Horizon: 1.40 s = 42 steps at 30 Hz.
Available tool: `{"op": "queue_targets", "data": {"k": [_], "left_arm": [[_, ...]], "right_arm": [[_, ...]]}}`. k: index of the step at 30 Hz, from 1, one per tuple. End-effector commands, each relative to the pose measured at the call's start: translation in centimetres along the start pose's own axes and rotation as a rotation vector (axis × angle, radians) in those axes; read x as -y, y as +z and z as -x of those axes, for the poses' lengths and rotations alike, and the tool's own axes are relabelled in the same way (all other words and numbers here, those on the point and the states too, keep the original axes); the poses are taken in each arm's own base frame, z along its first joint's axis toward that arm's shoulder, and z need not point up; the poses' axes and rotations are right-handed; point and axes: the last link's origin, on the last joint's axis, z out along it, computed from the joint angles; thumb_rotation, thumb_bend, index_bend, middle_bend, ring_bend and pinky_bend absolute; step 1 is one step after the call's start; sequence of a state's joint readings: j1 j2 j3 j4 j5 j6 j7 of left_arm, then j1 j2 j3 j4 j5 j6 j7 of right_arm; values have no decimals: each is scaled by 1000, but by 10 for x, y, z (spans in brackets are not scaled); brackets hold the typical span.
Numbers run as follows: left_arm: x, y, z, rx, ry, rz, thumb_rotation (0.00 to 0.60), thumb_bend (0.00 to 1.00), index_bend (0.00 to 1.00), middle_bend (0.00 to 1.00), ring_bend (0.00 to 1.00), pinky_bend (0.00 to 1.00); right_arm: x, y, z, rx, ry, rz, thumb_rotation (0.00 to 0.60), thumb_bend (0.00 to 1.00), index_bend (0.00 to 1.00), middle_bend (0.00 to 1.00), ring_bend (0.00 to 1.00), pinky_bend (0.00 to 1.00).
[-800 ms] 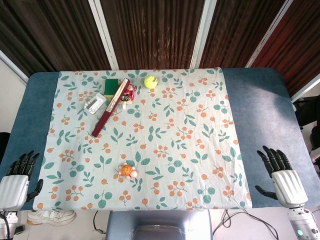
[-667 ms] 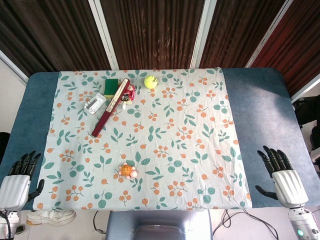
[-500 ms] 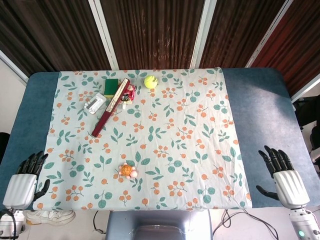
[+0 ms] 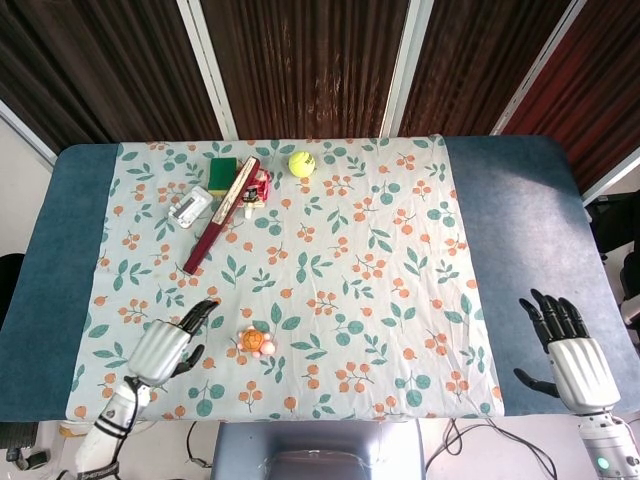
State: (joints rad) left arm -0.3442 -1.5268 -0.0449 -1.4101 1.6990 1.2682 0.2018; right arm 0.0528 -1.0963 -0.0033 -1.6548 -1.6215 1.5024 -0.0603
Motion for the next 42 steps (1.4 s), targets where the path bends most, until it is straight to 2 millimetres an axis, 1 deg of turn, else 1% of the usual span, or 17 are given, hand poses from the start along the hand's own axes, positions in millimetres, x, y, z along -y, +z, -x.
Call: {"op": "queue_targets", "data": {"k": [1, 9, 13, 19, 27, 33, 38, 40, 42], "left_arm": [[-17, 22, 14, 19, 33, 59, 600, 418, 123, 167, 926, 997], [-37, 35, 35, 72, 29, 97, 600, 416, 174, 192, 962, 1000], [-42, 40, 41, 83, 58, 116, 600, 417, 197, 209, 969, 1000], [-51, 41, 46, 73, 78, 147, 600, 417, 252, 275, 987, 1000], [-52, 46, 53, 62, 133, 163, 600, 418, 359, 344, 999, 1000], [-51, 46, 58, 76, 153, 164, 600, 429, 427, 369, 1000, 1000], [-48, 48, 60, 74, 166, 150, 600, 445, 475, 456, 1000, 1000], [-46, 49, 60, 72, 173, 143, 600, 468, 493, 511, 1000, 1000], [-44, 50, 61, 65, 187, 140, 600, 494, 533, 583, 1000, 1000]], "right_arm": [[-2, 0, -3, -8, 4, 8, 600, 219, 0, 0, 0, 0], [-7, -4, -13, -45, 27, 18, 600, 220, 0, 0, 0, 0], [-9, -8, -19, -69, 37, 21, 600, 219, 0, 0, 0, 0], [-11, -8, -21, -73, 43, 24, 600, 220, 0, 0, 0, 0], [-12, -10, -23, -80, 47, 22, 600, 219, 0, 0, 0, 0], [-12, -10, -24, -82, 48, 22, 600, 219, 0, 0, 0, 0], [-12, -10, -24, -83, 49, 20, 600, 219, 0, 0, 0, 0], [-12, -10, -24, -83, 49, 20, 600, 219, 0, 0, 0, 0], [-12, -10, -24, -83, 49, 21, 600, 219, 0, 0, 0, 0]]}}
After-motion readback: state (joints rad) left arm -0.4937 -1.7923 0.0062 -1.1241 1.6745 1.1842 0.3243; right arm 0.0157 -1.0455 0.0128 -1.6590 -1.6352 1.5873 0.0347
